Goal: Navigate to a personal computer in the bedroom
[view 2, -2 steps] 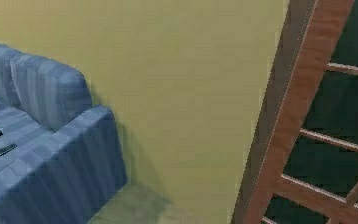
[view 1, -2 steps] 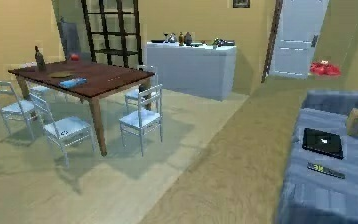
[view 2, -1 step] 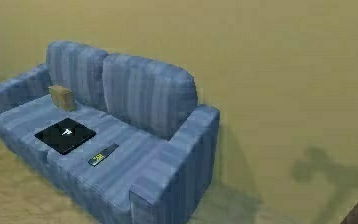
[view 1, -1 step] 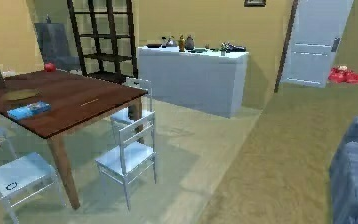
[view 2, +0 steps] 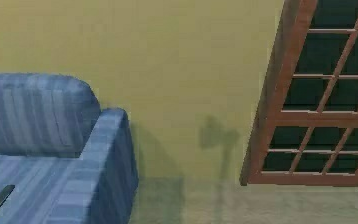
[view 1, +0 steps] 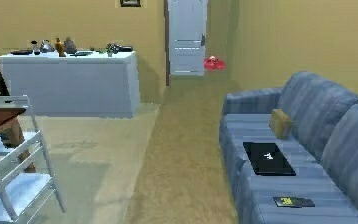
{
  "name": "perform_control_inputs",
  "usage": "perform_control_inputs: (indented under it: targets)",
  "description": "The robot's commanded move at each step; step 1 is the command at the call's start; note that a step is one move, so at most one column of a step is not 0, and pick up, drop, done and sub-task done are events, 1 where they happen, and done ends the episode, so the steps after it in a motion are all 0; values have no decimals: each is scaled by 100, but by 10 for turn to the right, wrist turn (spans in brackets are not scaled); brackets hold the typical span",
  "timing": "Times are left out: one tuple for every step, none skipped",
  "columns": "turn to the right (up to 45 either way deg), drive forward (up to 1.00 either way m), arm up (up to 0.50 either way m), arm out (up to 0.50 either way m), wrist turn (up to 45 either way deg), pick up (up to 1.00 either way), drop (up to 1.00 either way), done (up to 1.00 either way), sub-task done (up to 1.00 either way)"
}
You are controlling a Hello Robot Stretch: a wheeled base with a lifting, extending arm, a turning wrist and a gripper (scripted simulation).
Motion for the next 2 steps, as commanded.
perform_control_inputs:
  targets:
    - [0,100,0,0,0,0,0,0,0]
    - [0,100,0,0,0,0,0,0,0]
